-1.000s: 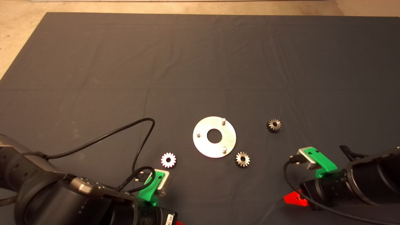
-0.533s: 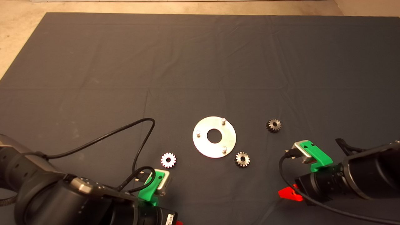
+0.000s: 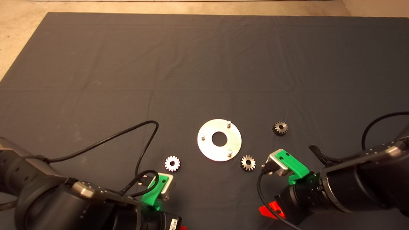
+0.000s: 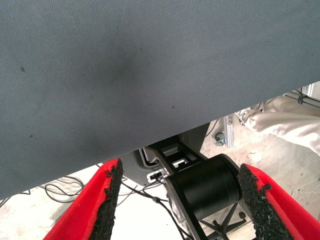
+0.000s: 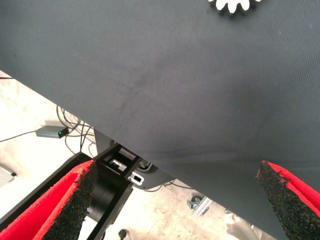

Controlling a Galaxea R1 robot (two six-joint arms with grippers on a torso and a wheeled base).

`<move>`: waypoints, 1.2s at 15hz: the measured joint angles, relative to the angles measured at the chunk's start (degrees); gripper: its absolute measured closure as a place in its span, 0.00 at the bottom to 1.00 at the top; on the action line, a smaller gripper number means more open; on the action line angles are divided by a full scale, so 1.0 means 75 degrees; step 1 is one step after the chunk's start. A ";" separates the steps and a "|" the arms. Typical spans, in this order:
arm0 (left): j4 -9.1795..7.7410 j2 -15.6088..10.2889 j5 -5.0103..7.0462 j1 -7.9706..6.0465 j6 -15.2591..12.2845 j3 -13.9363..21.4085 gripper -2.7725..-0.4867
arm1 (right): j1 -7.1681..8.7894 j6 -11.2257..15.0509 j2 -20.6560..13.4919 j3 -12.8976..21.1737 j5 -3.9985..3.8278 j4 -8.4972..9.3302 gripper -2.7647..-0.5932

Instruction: Install three planetary gears onto the carrier pins

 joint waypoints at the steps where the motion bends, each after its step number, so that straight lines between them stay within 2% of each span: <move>1: 0.0002 -0.0001 0.0003 0.0000 0.0000 0.0000 0.50 | 0.0011 0.0000 0.0080 -0.0048 -0.0008 0.0000 0.17; 4: 0.0002 -0.0005 0.0000 0.0000 0.0000 0.0000 0.50 | 0.0023 -0.0053 0.0192 -0.0283 -0.0007 0.0000 0.17; 12: 0.0002 -0.0045 0.0000 0.0000 0.0000 0.0000 0.50 | 0.0026 -0.1014 0.0380 -0.1310 -0.0011 0.0000 0.17; 18: 0.0002 -0.0092 0.0003 0.0000 0.0000 0.0000 0.50 | 0.0023 -0.1614 0.0405 -0.1852 -0.0009 -0.0010 0.17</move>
